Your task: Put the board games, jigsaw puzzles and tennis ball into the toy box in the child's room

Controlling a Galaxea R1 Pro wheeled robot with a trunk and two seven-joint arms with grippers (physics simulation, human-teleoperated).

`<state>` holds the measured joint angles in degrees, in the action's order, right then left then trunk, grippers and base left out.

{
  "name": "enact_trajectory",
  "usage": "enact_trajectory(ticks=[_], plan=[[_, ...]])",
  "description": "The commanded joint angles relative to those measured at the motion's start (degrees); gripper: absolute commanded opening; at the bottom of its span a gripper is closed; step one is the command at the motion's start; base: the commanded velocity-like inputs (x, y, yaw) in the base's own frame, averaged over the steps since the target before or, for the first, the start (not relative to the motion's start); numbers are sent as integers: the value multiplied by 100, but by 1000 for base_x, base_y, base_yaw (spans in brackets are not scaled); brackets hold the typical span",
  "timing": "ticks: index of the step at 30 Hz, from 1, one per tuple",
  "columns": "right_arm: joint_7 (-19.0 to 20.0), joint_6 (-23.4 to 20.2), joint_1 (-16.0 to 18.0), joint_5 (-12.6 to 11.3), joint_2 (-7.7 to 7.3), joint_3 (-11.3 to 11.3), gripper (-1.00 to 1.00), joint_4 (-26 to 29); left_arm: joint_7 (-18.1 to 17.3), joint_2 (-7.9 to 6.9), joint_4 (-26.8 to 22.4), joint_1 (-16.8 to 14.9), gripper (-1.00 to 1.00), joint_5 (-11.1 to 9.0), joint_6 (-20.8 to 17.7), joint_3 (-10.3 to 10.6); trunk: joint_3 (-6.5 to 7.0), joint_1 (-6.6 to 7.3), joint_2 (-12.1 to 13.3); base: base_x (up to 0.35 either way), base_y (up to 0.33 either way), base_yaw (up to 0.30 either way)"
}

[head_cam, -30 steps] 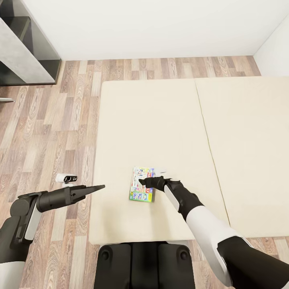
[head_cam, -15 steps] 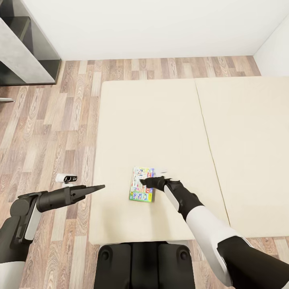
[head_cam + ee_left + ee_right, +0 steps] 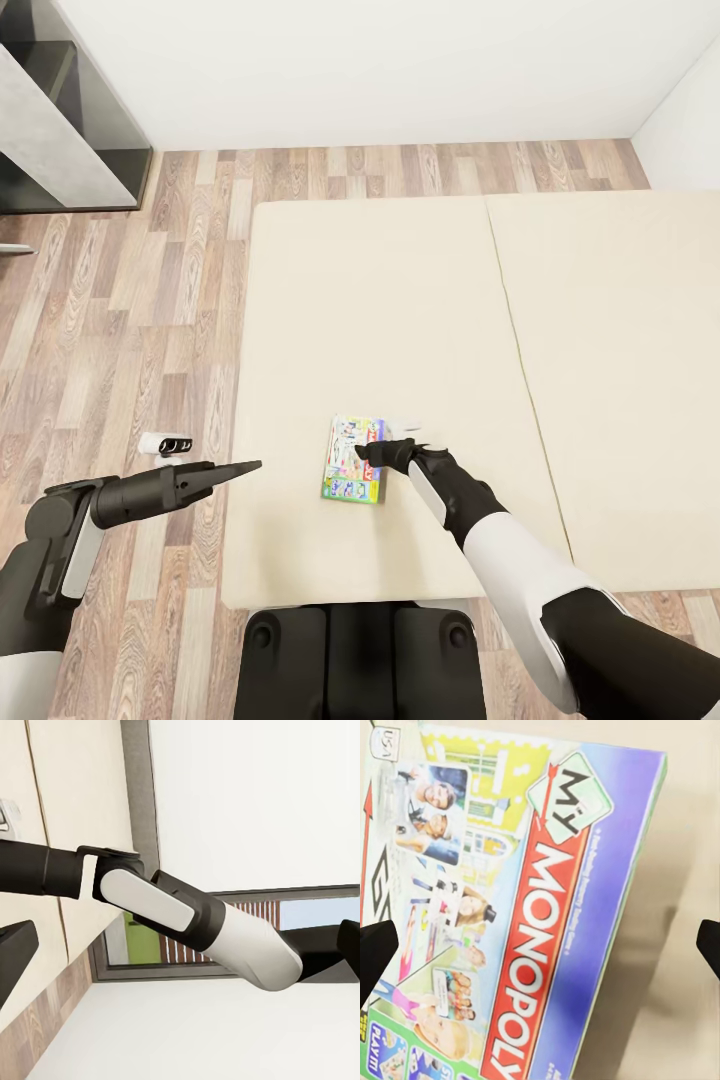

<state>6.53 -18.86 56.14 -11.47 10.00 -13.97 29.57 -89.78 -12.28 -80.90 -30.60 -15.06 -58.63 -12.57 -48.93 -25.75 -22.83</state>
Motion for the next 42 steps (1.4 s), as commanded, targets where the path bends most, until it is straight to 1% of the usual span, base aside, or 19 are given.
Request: enact_trajectory(ticks=[1,16,25,42], plan=[[-6,-25,2,-40,0,-8,100,5,-22,-2,-3,-2,100,3,-61,0,-6,-3,-9,0,0,0],[-11,-13,2,-45,0,-1,100,5,-22,-8,-4,-4,100,3,-61,-4,-6,-3,-9,0,0,0],[-2,-38,2,-111,0,7,100,5,-22,-11,-4,-5,100,3,-61,-8,-6,-3,-9,0,0,0],[30,-36,2,-147,0,34,100,-12,-22,-11,-3,-3,100,3,-61,-9,-6,-3,-9,0,0,0]])
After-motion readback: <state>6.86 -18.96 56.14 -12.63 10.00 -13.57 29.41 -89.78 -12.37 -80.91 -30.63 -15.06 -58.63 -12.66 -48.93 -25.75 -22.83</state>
